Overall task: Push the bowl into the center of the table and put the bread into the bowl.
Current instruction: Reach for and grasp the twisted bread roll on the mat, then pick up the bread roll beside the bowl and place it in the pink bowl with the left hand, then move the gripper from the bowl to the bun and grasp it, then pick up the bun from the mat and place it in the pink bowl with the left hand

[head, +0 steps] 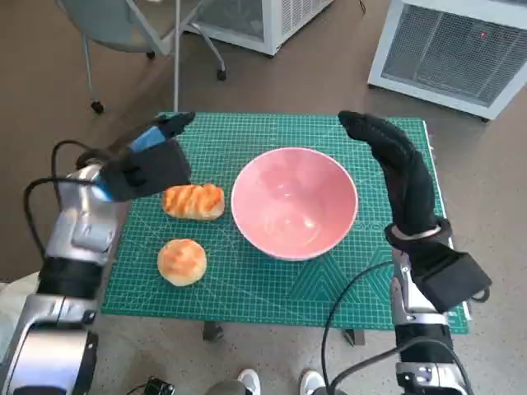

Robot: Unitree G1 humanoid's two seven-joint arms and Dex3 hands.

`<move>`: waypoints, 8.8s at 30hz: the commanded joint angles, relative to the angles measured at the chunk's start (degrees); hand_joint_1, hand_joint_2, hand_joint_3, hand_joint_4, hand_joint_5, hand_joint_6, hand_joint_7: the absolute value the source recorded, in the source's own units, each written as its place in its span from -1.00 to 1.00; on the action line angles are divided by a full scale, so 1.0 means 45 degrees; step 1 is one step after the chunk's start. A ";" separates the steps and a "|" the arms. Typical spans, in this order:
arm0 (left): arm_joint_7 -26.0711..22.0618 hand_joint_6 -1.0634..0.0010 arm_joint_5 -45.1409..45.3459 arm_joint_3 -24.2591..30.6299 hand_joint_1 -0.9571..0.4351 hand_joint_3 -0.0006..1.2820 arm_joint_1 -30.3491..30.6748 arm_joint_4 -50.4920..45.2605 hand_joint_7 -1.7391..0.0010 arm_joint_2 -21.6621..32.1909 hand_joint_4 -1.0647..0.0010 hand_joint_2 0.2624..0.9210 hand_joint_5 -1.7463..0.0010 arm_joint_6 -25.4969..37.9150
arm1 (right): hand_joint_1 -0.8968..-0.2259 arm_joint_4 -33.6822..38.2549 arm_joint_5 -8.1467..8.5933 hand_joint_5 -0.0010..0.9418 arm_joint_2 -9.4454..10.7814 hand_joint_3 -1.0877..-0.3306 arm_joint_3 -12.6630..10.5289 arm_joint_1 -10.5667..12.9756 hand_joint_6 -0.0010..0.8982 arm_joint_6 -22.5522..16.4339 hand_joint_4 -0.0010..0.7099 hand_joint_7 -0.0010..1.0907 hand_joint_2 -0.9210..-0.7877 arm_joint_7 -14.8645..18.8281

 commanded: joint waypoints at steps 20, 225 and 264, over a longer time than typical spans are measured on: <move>0.0999 0.38 0.0884 -0.2237 0.28 -0.99 -0.2207 0.6000 0.97 -0.1823 0.70 0.49 0.98 0.0520 | -0.51 0.0109 0.0068 -1.00 -0.0017 -0.18 -0.0016 0.0274 -1.00 0.0216 -0.45 0.01 -1.00 -0.0040; -0.2719 -0.14 -0.2764 0.2352 0.38 -0.86 0.6222 -0.9173 -0.39 0.3354 -0.24 1.00 -0.35 -0.2973 | -0.46 0.0888 0.0463 -1.00 0.0648 -0.21 0.0190 0.0182 -1.00 -0.0037 -0.43 -0.01 -1.00 0.0248; -0.1058 -0.17 -0.1890 0.0294 0.38 -0.87 0.1049 -0.8604 -0.23 0.0051 -0.27 1.00 -0.47 -0.2883 | -0.43 0.0387 0.0527 -1.00 0.0645 -0.22 0.0088 0.0536 -1.00 0.0087 -0.44 -0.02 -1.00 0.0200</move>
